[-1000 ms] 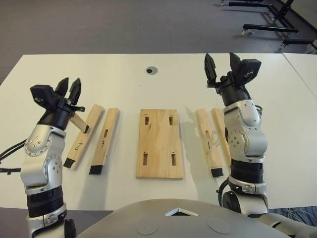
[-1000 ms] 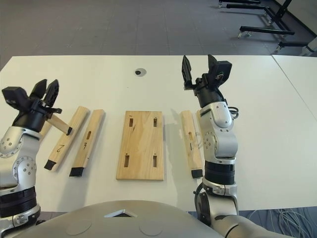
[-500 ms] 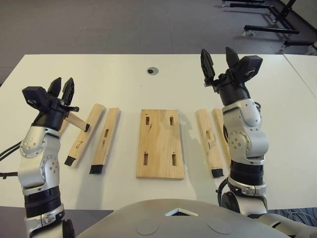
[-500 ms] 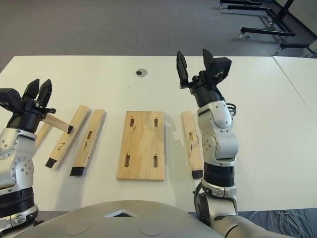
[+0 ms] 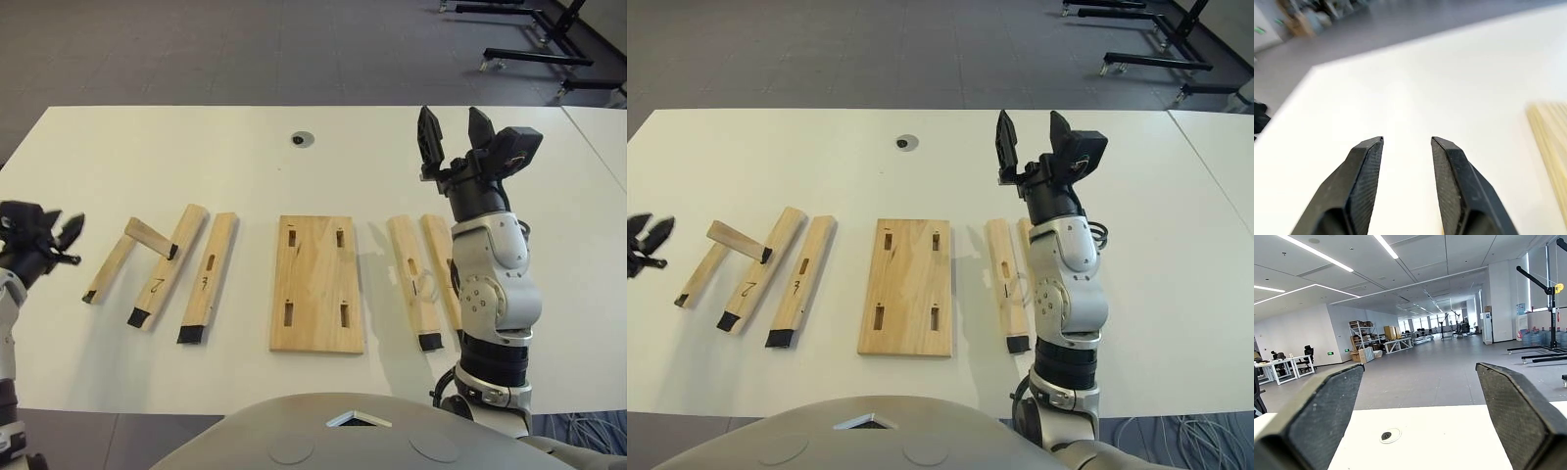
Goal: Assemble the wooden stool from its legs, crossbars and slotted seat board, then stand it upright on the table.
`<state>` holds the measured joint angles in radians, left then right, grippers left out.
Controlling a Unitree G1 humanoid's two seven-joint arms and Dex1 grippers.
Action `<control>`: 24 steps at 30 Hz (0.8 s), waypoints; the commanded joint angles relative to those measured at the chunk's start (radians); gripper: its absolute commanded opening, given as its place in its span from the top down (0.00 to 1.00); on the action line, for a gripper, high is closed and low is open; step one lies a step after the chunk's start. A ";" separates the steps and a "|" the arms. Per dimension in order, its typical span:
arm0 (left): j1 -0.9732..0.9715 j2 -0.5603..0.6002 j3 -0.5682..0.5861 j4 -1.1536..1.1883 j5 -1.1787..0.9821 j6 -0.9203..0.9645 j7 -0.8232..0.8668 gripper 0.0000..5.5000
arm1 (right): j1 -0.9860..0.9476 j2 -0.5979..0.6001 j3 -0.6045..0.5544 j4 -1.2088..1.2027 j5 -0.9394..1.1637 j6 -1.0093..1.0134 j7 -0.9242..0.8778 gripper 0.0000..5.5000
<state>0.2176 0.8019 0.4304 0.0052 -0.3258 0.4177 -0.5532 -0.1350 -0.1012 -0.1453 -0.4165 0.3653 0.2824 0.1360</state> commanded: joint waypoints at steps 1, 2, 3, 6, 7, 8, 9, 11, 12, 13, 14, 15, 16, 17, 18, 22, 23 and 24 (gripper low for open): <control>0.058 0.053 -0.058 -0.075 -0.023 0.122 -0.115 0.68 | 0.002 -0.024 0.014 -0.013 -0.007 0.028 0.006 0.24; 0.077 0.058 -0.054 -0.114 -0.058 0.163 -0.156 0.68 | 0.005 -0.027 0.016 -0.014 -0.010 0.029 0.005 0.24; 0.097 0.069 -0.052 -0.143 -0.070 0.188 -0.186 0.68 | 0.011 -0.029 0.018 -0.017 -0.012 0.031 0.003 0.24; 0.101 0.093 -0.028 -0.172 -0.105 0.240 -0.240 0.68 | 0.030 -0.026 0.022 -0.029 -0.014 0.034 -0.004 0.24; 0.097 0.103 -0.023 -0.177 -0.114 0.253 -0.257 0.68 | 0.033 -0.024 0.024 -0.031 -0.015 0.034 -0.006 0.24; 0.097 0.111 -0.021 -0.182 -0.121 0.264 -0.270 0.68 | 0.036 -0.023 0.026 -0.031 -0.017 0.033 -0.007 0.24; 0.104 0.117 -0.023 -0.193 -0.120 0.275 -0.278 0.68 | 0.037 -0.022 0.027 -0.031 -0.017 0.033 -0.007 0.24; 0.117 0.115 -0.029 -0.229 -0.128 0.301 -0.287 0.68 | 0.039 -0.023 0.031 -0.030 -0.022 0.034 -0.009 0.24; 0.108 0.107 -0.040 -0.260 -0.152 0.340 -0.285 0.68 | 0.043 -0.023 0.033 -0.032 -0.026 0.035 -0.012 0.24; 0.101 0.101 -0.053 -0.292 -0.169 0.369 -0.283 0.68 | 0.046 -0.023 0.036 -0.034 -0.029 0.034 -0.013 0.24; 0.096 0.093 -0.066 -0.321 -0.178 0.392 -0.276 0.68 | 0.049 -0.023 0.038 -0.034 -0.032 0.033 -0.014 0.24; 0.096 0.085 -0.081 -0.352 -0.186 0.413 -0.267 0.64 | 0.051 -0.023 0.040 -0.034 -0.034 0.031 -0.016 0.24; 0.101 0.075 -0.093 -0.379 -0.187 0.430 -0.250 0.62 | 0.050 -0.022 0.042 -0.033 -0.035 0.031 -0.018 0.24; 0.107 0.070 -0.105 -0.397 -0.182 0.442 -0.234 0.60 | 0.048 -0.021 0.043 -0.033 -0.037 0.031 -0.018 0.24; 0.113 0.072 -0.120 -0.409 -0.169 0.444 -0.225 0.56 | 0.047 -0.020 0.044 -0.034 -0.039 0.032 -0.019 0.24; 0.118 0.097 -0.161 -0.395 -0.069 0.400 -0.168 0.46 | 0.051 -0.010 0.053 -0.047 -0.041 0.034 -0.024 0.24; 0.101 0.098 -0.161 -0.398 -0.064 0.403 -0.160 0.43 | 0.056 -0.008 0.056 -0.052 -0.040 0.034 -0.025 0.24; 0.090 0.102 -0.162 -0.404 -0.054 0.400 -0.157 0.40 | 0.062 -0.006 0.058 -0.057 -0.039 0.034 -0.027 0.24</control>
<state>0.3379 0.8775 0.2778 -0.3880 -0.4041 0.8278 -0.7229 -0.0876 -0.1110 -0.0925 -0.4517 0.3252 0.3041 0.1145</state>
